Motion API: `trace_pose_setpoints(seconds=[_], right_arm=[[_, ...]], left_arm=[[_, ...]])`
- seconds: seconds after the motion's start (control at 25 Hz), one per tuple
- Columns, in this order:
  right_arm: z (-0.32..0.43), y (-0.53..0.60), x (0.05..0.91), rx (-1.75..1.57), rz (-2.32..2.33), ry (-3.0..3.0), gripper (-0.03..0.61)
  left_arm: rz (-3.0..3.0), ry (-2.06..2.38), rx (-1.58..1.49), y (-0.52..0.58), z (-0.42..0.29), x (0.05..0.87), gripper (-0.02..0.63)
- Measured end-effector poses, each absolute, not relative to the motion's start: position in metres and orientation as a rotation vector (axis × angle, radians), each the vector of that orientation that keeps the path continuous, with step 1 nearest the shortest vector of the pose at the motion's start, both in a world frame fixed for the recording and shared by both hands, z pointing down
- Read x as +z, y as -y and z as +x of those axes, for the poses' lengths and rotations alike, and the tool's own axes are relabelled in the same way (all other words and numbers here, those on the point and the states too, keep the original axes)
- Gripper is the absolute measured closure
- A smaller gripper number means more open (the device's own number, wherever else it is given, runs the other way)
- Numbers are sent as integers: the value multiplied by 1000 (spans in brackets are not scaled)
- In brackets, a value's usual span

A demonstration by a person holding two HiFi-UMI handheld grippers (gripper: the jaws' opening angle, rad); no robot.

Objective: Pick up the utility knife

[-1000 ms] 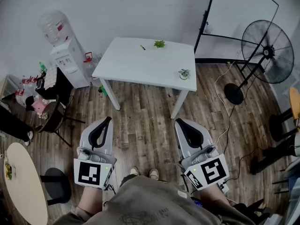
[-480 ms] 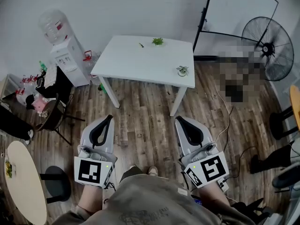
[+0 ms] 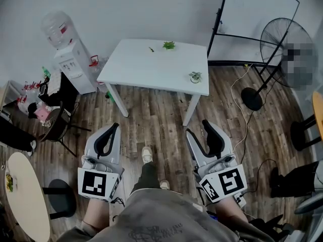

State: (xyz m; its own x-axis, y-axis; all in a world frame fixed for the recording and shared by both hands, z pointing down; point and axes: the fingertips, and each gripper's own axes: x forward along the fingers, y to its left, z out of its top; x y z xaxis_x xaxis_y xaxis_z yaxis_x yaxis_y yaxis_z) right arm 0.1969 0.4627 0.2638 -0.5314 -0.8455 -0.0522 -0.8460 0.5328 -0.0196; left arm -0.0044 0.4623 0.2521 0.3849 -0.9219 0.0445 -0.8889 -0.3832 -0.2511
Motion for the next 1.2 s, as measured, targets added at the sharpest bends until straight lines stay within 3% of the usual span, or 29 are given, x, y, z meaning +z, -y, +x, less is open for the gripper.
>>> trace_pose_setpoints(seconds=[0.72, 1.2], right_arm=[[177, -347, 298, -93, -1515, -2806, 342], [125, -192, 292, -130, -1603, -2818, 342]], left_arm=[[-2503, -1607, -327, -346, -18, 273, 614], [-2579, -1564, -342, -191, -79, 278, 614]])
